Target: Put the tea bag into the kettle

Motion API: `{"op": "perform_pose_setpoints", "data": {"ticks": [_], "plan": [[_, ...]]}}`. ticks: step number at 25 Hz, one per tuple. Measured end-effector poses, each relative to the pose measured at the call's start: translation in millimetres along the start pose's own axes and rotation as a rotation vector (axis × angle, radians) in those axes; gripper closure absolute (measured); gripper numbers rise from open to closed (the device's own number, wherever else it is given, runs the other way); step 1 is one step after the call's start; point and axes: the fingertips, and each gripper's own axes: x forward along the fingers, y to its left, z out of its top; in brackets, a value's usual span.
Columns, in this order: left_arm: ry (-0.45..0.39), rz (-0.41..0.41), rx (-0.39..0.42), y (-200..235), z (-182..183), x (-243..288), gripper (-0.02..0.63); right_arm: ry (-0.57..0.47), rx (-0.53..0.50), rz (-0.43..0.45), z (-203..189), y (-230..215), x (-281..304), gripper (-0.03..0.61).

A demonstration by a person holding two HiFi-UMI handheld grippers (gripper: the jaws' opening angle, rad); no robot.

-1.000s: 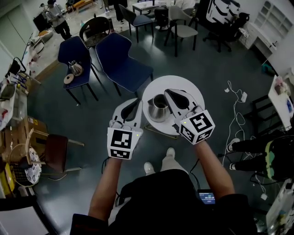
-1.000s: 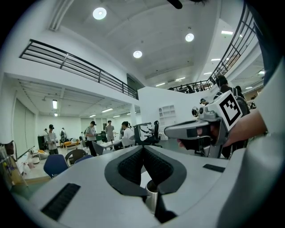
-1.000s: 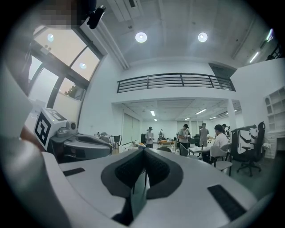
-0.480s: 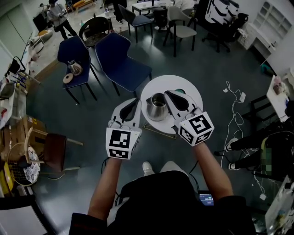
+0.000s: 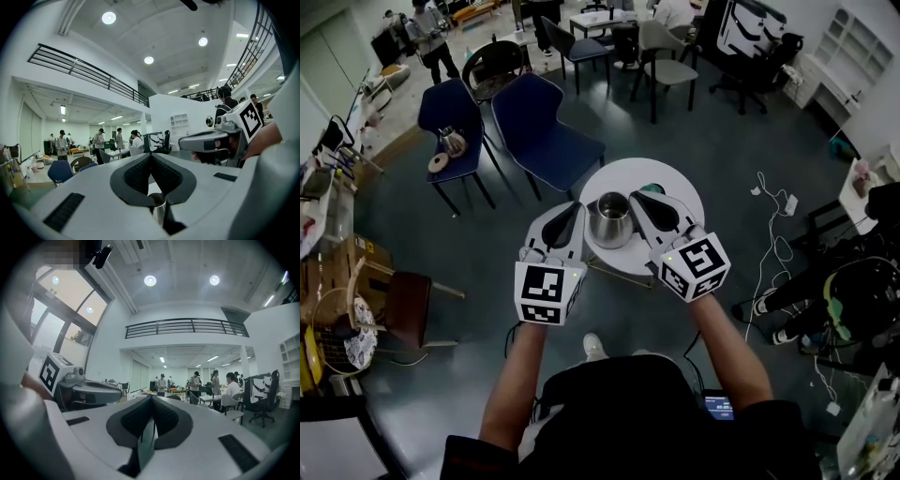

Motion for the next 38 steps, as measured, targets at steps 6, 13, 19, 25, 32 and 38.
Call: {"op": "perform_pose_setpoints", "data": {"ticks": [6, 13, 19, 25, 32, 38], "plan": [[-0.001, 0.004, -0.009, -25, 9, -7, 0.598, -0.009, -0.003, 0.019, 9, -1, -20, 0.56], [-0.002, 0.022, 0.009, -48, 13, -13, 0.598, -0.012, 0.002, 0.034, 9, -3, -46, 0.56], [-0.007, 0.038, 0.021, -77, 19, -21, 0.598, -0.018, 0.008, 0.045, 10, -3, -75, 0.56], [0.005, 0.035, 0.023, -108, 20, -27, 0.598, -0.027, 0.02, 0.05, 9, -4, -107, 0.56], [0.009, 0.037, 0.03, -147, 18, -32, 0.598, -0.019, 0.025, 0.052, 1, -7, -143, 0.56], [0.002, 0.052, 0.028, -171, 25, -49, 0.598, -0.031, 0.021, 0.059, 9, -2, -171, 0.56]]}}
